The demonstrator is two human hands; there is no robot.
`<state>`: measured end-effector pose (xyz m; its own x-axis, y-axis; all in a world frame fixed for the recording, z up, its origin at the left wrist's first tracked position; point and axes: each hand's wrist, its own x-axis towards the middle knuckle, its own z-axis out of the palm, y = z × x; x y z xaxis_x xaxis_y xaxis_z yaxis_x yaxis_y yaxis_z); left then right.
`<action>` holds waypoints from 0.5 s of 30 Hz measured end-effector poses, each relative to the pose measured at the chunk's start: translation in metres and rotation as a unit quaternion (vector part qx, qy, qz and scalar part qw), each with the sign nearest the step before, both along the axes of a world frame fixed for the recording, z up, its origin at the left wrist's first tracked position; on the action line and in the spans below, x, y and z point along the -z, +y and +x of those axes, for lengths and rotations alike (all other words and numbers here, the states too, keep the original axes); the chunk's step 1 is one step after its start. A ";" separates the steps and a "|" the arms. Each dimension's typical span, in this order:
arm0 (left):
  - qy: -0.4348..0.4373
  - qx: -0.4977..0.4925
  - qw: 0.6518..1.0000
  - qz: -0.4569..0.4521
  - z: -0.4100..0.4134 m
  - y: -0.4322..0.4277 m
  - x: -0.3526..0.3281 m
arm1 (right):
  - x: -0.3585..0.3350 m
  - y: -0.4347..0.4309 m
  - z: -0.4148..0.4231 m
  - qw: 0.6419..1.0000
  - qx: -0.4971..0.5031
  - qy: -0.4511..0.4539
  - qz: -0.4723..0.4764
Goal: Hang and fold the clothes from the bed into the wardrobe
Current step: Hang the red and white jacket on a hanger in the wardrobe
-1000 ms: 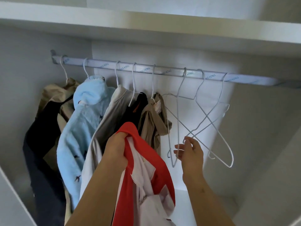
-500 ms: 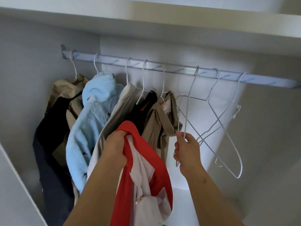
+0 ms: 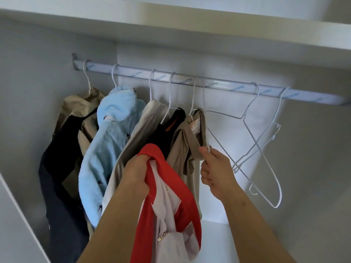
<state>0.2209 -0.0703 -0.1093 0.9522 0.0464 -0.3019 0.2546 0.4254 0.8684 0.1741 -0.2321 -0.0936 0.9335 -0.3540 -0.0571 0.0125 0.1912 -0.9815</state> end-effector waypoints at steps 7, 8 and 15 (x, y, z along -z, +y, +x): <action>0.006 0.008 1.000 -0.007 0.002 0.001 -0.002 | -0.007 0.005 -0.002 1.000 -0.026 0.000 0.011; 0.008 0.013 1.000 -0.004 0.003 0.001 -0.003 | -0.007 0.004 -0.002 1.000 -0.021 -0.003 0.010; 0.012 0.021 1.000 0.011 0.001 0.004 -0.005 | -0.012 0.007 0.002 1.000 0.003 -0.030 -0.004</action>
